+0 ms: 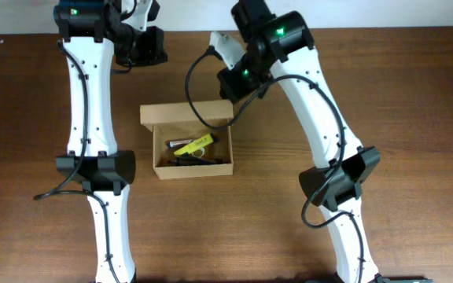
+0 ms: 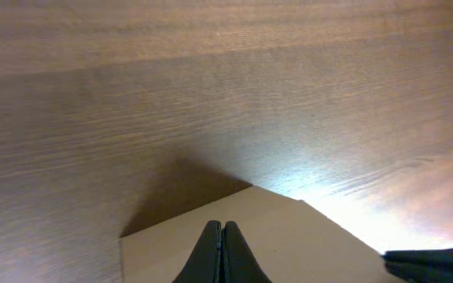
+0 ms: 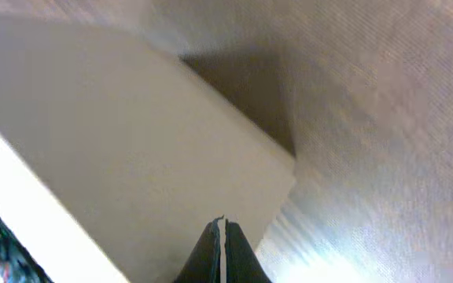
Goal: Pack container
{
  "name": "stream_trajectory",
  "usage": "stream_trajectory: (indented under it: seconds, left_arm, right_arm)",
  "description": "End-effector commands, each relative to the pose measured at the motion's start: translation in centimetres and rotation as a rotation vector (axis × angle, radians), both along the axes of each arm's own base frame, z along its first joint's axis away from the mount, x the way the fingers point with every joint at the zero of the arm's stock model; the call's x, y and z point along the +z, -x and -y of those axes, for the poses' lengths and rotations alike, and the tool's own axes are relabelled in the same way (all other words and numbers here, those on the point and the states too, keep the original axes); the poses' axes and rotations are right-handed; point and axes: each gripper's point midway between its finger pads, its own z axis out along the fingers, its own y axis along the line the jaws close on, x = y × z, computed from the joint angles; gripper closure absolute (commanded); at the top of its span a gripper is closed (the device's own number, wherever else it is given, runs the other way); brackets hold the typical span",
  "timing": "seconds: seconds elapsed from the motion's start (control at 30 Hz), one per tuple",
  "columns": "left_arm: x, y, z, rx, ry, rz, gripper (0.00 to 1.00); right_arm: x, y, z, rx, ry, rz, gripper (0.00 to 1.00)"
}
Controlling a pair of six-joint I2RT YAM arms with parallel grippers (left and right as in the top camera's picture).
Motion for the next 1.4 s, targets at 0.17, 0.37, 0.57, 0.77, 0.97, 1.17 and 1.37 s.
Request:
stream_trajectory:
  seconds: [0.17, 0.37, 0.57, 0.77, 0.97, 1.17, 1.37]
  left_arm:
    - [7.5, 2.8, -2.5, 0.102, -0.146, 0.168, 0.99]
    - [9.4, 6.3, -4.2, 0.141, -0.223, 0.155, 0.98]
    - [8.9, 10.5, -6.1, 0.17, -0.318, 0.077, 0.98]
    - [4.6, 13.2, -6.0, 0.135, -0.334, -0.087, 0.98]
    - [-1.0, 12.8, -2.5, 0.003, -0.258, -0.167, 0.98]
    - [-6.8, 13.6, -0.4, -0.049, -0.233, -0.252, 0.98]
    - [-12.6, 15.6, -0.3, -0.029, -0.239, -0.357, 0.98]
  right_arm:
    - [3.4, 2.5, 0.5, 0.009, 0.151, 0.128, 0.96]
    - [7.7, 4.6, 1.8, -0.056, 0.216, 0.25, 0.96]
    - [9.9, 6.7, 3.4, -0.07, 0.244, 0.296, 0.96]
    - [5.3, 7.1, 3.8, -0.062, 0.314, 0.19, 0.96]
    - [-0.5, 6.9, 1.9, -0.025, 0.283, 0.093, 0.96]
    - [-4.4, 7.4, 1.4, -0.017, 0.279, 0.029, 0.96]
    - [-6.8, 8.1, 1.7, -0.015, 0.303, -0.015, 0.96]
